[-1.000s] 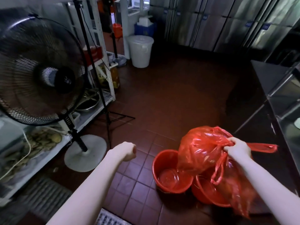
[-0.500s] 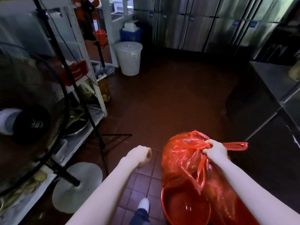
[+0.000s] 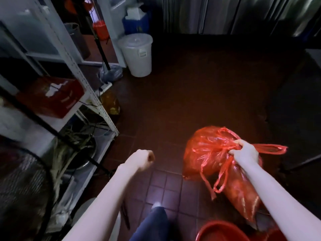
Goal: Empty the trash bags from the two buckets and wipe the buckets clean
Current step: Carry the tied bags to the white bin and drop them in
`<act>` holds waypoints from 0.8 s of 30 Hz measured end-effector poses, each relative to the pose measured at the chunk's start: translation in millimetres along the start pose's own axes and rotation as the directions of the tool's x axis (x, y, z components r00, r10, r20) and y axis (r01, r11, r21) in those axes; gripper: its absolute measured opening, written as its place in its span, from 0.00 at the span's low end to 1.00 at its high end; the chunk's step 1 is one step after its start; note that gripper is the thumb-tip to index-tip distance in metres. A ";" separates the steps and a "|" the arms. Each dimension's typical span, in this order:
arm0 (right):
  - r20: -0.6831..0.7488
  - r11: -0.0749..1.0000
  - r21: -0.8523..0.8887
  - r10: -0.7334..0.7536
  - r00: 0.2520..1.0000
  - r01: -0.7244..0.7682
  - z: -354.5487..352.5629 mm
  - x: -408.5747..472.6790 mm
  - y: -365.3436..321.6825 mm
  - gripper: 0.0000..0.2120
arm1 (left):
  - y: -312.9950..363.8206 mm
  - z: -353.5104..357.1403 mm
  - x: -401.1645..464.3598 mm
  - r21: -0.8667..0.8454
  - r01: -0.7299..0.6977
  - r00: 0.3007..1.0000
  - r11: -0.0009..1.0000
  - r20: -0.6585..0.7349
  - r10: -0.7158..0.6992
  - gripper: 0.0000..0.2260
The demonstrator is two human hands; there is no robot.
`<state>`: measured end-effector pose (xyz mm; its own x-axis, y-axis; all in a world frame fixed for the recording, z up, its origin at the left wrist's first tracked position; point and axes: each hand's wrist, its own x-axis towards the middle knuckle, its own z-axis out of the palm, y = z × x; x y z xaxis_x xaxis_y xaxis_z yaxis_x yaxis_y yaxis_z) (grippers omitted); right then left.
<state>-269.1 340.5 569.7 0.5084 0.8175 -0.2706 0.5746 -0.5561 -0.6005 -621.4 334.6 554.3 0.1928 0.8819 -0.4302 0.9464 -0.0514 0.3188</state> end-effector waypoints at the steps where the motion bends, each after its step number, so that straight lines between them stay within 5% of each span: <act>1: 0.003 1.000 -0.002 0.007 1.000 -0.007 4.7 19.0 -9.5 0.17 | -5.1 -8.8 22.9 0.005 0.007 1.000 1.000 0.010 -0.007 0.09; 10: 0.045 0.991 -0.073 0.111 0.993 -0.108 44.9 207.7 -127.3 0.10 | -14.6 -114.7 267.3 -0.004 -0.007 0.998 1.000 0.063 0.007 0.09; 18: 0.013 0.994 -0.108 0.000 1.000 0.002 32.4 375.8 -256.9 0.20 | 32.8 -227.8 465.9 -0.004 -0.094 0.996 0.996 0.001 0.094 0.08; 24: 0.020 0.999 -0.032 -0.037 0.999 0.038 50.7 529.7 -333.6 0.17 | 56.1 -295.8 625.7 0.001 -0.106 0.994 0.994 -0.009 0.106 0.11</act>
<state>-224.0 966.6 588.5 0.4733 0.8407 -0.2632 0.6138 -0.5290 -0.5860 -524.3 1022.2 552.9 0.2895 0.8759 -0.3860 0.9210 -0.1451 0.3614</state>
